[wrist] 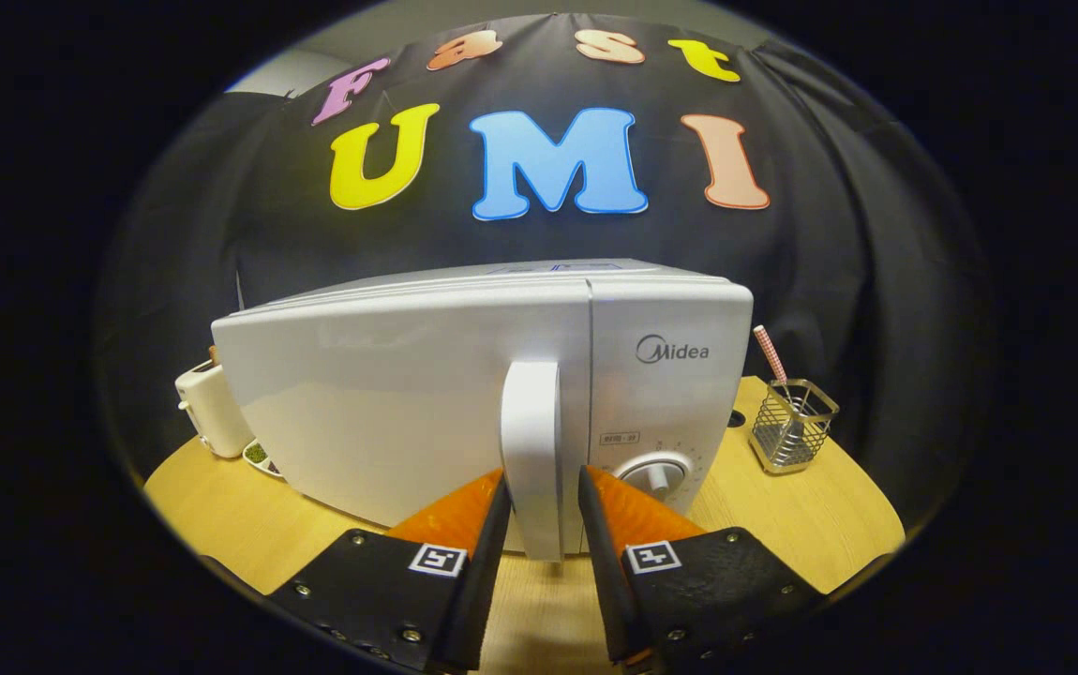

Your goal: Open the microwave, put the food inside, and close the microwave door.

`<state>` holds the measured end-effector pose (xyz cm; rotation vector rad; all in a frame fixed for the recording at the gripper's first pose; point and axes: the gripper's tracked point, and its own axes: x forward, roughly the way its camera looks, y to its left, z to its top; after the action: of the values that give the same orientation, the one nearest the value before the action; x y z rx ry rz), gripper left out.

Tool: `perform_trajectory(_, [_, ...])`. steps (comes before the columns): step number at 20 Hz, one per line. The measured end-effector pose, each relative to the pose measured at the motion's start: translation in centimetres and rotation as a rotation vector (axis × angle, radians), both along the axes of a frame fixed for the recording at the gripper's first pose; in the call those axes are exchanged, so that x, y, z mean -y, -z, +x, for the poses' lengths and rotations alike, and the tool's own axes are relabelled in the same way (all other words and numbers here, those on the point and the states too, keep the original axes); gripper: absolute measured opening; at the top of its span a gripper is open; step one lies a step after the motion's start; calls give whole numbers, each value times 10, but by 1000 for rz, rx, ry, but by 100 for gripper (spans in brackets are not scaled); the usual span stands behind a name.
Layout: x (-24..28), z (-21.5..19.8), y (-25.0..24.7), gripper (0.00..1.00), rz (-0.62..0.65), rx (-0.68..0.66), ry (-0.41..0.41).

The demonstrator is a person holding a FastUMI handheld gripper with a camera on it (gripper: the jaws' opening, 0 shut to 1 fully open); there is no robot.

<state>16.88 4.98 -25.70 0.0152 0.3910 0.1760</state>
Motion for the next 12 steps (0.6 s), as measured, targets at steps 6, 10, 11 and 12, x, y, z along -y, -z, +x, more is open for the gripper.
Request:
perform_trajectory(6, [0,-3,-2,16,-42,-9,-31])
perform_trajectory(10, [2,-3,-1,6,-87,-14,-57])
perform_trajectory(11, [3,-1,-1,6,-101,-15,-56])
perform_trajectory(12, [2,-3,-1,6,-91,-21,-51])
